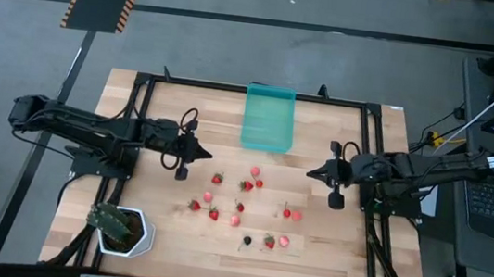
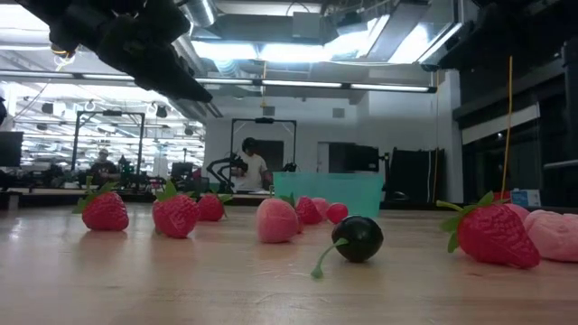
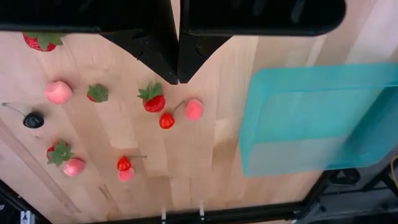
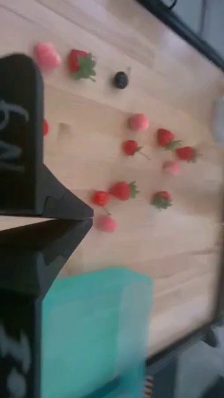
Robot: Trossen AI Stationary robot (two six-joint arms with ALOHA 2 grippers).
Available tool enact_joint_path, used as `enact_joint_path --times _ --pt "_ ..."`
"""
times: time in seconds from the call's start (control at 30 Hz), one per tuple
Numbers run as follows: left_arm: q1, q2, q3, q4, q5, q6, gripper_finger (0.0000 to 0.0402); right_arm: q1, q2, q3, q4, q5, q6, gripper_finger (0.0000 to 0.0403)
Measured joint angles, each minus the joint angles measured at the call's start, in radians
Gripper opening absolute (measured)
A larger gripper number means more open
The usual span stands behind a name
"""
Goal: Pick and placing Produce into tupperware
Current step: Put the pink peach into the blue bin
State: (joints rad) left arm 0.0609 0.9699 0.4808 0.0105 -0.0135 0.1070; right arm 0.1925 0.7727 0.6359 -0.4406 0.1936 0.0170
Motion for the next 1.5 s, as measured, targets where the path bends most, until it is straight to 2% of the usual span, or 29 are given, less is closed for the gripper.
enact_joint_path --times 0.13,0.37,0.47,0.6,0.77,1.1,1.4,1.5 --pt "-0.013 0.000 0.000 -0.003 -0.004 0.000 0.0004 0.000 0.103 0.086 -0.167 -0.015 0.126 0.0014" --pt "-0.046 0.000 0.000 -0.023 -0.034 -0.011 0.0001 0.023 0.274 0.220 -0.245 -0.059 0.159 0.0014" --pt "-0.065 0.000 0.019 -0.097 -0.066 -0.050 0.0001 0.030 0.343 0.278 -0.353 -0.057 0.209 0.0014" --pt "-0.102 0.012 0.065 -0.186 -0.134 -0.077 0.0001 0.047 0.422 0.321 -0.412 -0.057 0.252 0.0014" --pt "-0.135 0.046 0.107 -0.213 -0.143 -0.078 0.0001 0.083 0.509 0.349 -0.425 -0.065 0.306 0.0014" --pt "-0.137 0.107 0.110 -0.216 -0.153 -0.088 0.0001 0.157 0.628 0.366 -0.424 -0.066 0.383 0.0014" --pt "-0.108 0.144 0.110 -0.221 -0.159 -0.075 0.0001 0.167 0.699 0.366 -0.424 -0.066 0.427 0.0016" --pt "-0.101 0.151 0.110 -0.220 -0.159 -0.072 0.0004 0.171 0.712 0.366 -0.421 -0.066 0.444 0.0031"
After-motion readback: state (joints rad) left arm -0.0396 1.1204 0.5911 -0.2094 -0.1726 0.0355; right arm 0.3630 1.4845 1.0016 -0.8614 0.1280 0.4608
